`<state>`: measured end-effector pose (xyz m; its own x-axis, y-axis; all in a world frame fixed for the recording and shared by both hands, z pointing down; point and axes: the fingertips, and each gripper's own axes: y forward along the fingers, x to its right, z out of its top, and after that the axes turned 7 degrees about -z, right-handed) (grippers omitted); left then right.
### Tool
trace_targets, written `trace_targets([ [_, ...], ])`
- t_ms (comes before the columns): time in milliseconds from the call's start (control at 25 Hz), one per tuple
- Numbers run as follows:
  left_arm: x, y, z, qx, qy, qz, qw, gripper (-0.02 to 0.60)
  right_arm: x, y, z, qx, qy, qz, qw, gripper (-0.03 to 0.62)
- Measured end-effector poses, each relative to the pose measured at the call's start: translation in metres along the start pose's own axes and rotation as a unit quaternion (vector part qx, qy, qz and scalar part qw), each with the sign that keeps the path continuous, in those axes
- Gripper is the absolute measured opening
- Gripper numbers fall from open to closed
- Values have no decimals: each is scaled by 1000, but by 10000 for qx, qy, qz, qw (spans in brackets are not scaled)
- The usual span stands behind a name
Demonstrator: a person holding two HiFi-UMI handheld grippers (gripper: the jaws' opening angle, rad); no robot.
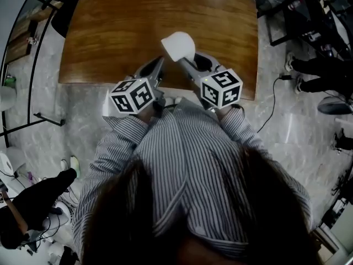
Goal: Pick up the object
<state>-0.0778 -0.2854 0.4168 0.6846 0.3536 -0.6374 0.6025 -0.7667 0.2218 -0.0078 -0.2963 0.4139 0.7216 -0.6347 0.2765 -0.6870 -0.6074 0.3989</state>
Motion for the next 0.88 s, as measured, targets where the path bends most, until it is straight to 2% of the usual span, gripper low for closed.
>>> trace_targets([
  [360, 17, 4, -10, -95, 13, -134, 9999, 0, 2, -16, -4, 119, 121, -195, 9997, 127],
  [600, 16, 3, -14, -36, -148, -134, 9998, 0, -3, -19, -10, 22, 192, -46, 9998, 129],
  [880, 22, 7, -13, -125, -120, -139, 9998, 0, 2, -25, -9, -18, 261, -109, 9996, 127],
])
